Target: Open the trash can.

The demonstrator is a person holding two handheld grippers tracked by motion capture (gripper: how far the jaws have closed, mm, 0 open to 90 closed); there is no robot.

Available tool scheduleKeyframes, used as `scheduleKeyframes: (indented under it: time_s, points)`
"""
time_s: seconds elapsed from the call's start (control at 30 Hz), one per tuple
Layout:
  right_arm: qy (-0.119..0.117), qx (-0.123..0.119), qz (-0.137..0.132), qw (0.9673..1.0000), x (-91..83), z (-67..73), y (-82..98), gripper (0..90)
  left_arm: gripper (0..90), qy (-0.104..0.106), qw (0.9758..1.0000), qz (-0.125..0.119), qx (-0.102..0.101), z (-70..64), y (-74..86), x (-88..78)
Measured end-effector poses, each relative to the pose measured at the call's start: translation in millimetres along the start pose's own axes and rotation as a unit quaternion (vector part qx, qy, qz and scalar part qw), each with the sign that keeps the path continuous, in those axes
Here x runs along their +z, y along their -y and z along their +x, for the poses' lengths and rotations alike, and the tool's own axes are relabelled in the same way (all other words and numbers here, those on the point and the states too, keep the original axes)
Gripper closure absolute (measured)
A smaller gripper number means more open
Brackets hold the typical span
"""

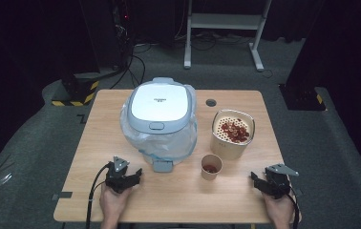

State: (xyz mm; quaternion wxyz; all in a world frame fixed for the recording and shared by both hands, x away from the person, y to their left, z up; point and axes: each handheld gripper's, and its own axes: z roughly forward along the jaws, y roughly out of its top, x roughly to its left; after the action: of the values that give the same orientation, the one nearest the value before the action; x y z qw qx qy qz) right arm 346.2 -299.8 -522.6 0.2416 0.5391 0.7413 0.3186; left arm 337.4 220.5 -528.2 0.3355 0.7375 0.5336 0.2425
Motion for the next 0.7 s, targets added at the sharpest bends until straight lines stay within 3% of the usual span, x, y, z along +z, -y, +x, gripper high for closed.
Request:
scheduleKeyframes:
  time_s: [0.37,0.53,0.7]
  points:
    - [0.001,0.0,0.0,1.0,0.2,0.1,-0.2,36.6,28.5,0.003,1.0,0.0,0.001,0.2,0.0,-0.1]
    - [0.001,0.0,0.0,1.0,0.2,0.1,-0.2,36.6,29.8,0.005,0.9999,-0.004,-0.015,1.6,0.5,-1.0]
    - [0.001,0.0,0.0,1.0,0.2,0.2,-0.2,36.3,34.6,0.024,0.9993,-0.017,-0.023,4.7,2.6,-4.5]
